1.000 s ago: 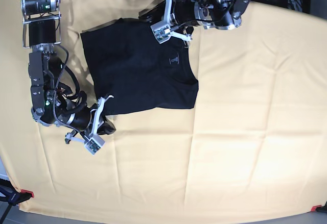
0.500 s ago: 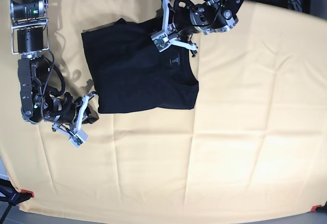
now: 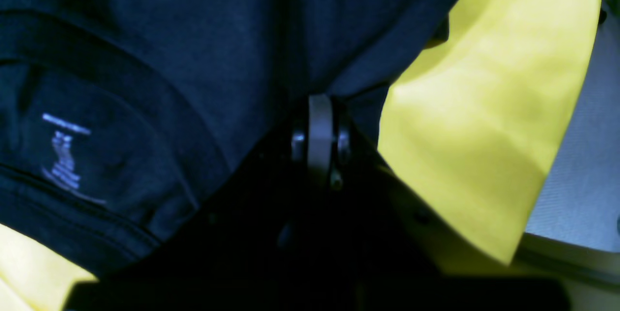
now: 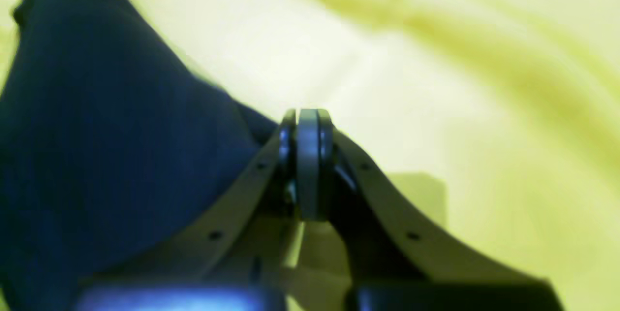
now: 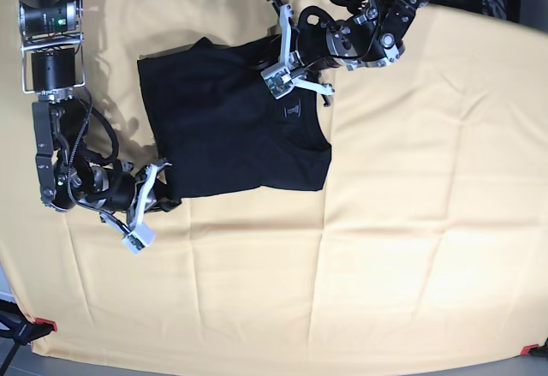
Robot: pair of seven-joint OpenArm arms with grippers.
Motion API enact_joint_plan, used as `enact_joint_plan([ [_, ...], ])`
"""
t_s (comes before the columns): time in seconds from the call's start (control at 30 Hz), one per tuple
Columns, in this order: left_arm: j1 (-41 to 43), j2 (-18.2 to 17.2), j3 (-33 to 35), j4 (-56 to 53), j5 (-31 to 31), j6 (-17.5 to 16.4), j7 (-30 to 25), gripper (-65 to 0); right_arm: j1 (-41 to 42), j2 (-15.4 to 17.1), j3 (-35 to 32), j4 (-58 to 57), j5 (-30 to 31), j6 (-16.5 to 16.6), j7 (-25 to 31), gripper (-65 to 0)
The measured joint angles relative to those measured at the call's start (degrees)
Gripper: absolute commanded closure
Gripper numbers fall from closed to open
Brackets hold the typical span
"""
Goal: Fold the T-shirt properly
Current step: 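Grasp the shirt's collar corner with the left gripper and its side with the right, then hold the shirt with both grippers and rotate it, dragging the hem toward the left gripper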
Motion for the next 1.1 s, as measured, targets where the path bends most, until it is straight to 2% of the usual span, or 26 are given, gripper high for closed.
enact_joint_plan([
  [0.2,0.3,0.5,0.0,0.0,-1.2,0.3,1.1,0.0,1.9,0.0,0.0,1.6,0.5,0.0,0.3,0.0],
  [0.5,-0.1,0.5,0.0,0.0,-1.4,-0.3,1.4,0.0,-4.4,-0.7,-1.5,1.6,-1.0,0.0,0.8,0.0],
  [0.63,-0.1,0.5,0.0,0.0,-1.4,-0.3,1.5,0.0,-6.1,2.0,-1.6,3.0,-0.7,0.0,0.9,0.0],
  [0.73,-0.3,0.3,0.0,0.0,-1.1,-2.2,1.9,0.0,-7.9,4.4,-1.6,7.2,-0.7,0.0,0.2,0.0],
  [0.83,-0.6,-1.6,0.1,0.1,-1.6,-2.4,1.3,0.0,-11.1,6.3,-1.5,11.2,-0.4,0.0,0.3,0.0],
  [1.1,-0.6,-5.1,0.2,0.5,-1.2,-2.7,-0.9,0.0,-18.2,6.7,-1.3,16.4,-1.0,-0.3,1.4,0.0],
])
